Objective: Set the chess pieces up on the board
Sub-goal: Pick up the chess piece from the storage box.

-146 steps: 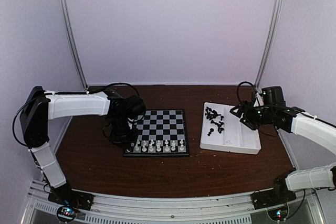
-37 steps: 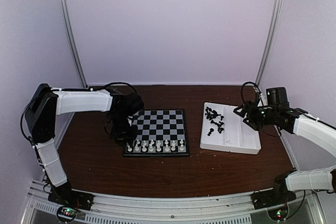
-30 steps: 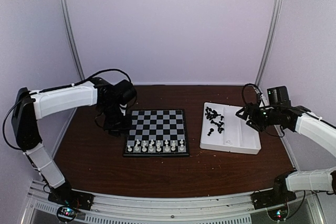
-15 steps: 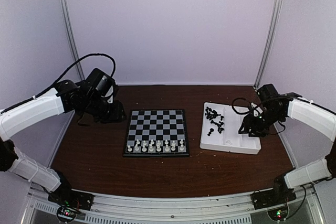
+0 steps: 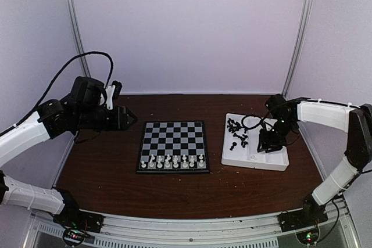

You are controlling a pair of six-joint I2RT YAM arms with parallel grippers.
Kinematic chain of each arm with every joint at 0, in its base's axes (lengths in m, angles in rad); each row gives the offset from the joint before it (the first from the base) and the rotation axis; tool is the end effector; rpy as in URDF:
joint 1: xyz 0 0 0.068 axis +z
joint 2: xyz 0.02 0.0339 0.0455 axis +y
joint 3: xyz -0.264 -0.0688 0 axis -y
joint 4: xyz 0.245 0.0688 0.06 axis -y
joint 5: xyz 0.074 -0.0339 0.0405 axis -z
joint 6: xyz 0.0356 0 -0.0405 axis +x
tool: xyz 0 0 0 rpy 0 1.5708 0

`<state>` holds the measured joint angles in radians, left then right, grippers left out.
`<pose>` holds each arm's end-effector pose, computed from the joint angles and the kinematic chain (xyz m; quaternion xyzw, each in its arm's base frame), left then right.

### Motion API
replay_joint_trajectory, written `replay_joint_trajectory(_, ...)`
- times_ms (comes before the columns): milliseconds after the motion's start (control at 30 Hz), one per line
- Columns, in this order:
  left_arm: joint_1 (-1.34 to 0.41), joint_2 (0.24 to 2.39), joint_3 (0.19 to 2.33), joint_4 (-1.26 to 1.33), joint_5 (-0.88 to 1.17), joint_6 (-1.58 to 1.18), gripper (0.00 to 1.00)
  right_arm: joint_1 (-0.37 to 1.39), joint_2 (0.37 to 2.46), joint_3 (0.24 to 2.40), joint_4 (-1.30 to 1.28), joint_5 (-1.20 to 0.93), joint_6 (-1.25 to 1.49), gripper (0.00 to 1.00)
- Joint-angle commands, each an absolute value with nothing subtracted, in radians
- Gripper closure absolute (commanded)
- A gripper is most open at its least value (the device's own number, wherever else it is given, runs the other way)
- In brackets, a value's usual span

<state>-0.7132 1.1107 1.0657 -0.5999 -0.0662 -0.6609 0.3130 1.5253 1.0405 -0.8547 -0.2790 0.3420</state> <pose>0.1813 -0.1538 0.3331 0.0086 0.8943 -0.2602 0.3639 0.2610 0.0948 0.2108 -0.0018 0.9838 0.1675 0.0638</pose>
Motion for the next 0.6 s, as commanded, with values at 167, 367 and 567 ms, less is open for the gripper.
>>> replay_joint_trajectory(167, -0.709, 1.009, 0.979, -0.434, -0.076, -0.612, 0.48, 0.337, 1.633, 1.065, -0.801, -0.274, 0.318, 0.64)
replay_joint_trajectory(367, -0.709, 1.008, 0.97, -0.43, -0.086, -0.605, 0.48, 0.352, 1.684, 1.081, -0.776, -0.289, 0.316, 0.66)
replay_joint_trajectory(567, -0.709, 1.004, 0.959, -0.414, -0.084, -0.597, 0.47, 0.359, 1.727, 1.082, -0.75, -0.286, 0.32, 0.68)
